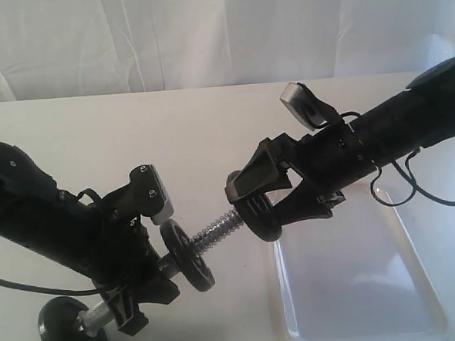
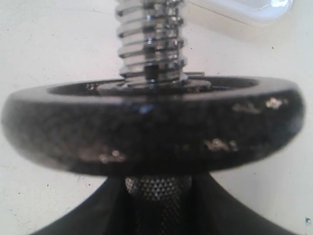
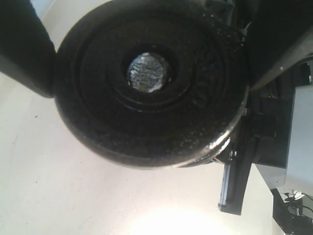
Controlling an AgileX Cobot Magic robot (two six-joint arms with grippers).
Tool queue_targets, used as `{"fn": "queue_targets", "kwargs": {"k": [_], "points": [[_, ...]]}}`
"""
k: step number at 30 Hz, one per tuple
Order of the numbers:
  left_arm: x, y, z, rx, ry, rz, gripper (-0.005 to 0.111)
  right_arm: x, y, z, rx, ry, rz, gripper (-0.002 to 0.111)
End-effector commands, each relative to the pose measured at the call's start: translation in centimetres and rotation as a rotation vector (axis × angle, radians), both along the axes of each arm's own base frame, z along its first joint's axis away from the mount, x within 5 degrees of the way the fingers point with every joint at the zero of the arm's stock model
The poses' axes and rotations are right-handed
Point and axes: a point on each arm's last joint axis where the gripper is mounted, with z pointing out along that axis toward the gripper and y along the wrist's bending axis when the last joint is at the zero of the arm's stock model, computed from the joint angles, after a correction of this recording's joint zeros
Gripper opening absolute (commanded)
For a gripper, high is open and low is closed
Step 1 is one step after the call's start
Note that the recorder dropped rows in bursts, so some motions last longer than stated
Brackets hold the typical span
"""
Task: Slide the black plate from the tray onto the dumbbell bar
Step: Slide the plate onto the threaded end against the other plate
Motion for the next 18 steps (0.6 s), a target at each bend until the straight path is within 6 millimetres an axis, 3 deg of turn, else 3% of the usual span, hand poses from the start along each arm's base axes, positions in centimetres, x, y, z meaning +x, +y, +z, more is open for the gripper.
{"fn": "queue_targets", "kwargs": {"k": [1,9,18], "points": [[-0.5,-1.0,2.7,-0.128,-0.012,-0.025,0.000,-0.1,0.7,1.1,0.110,0.026,-0.008,0.000],[-1.0,-0.6,4.5,-0.159,-0.077,-0.034,0.000,-0.3,0.7,1.8,0.110,0.050,-0.029,0.000],[-1.0,-0.6,4.5,-0.159,-0.077,-0.034,0.000,-1.1,1.7,2.7,0.117,0.015,0.012,0.000]]}}
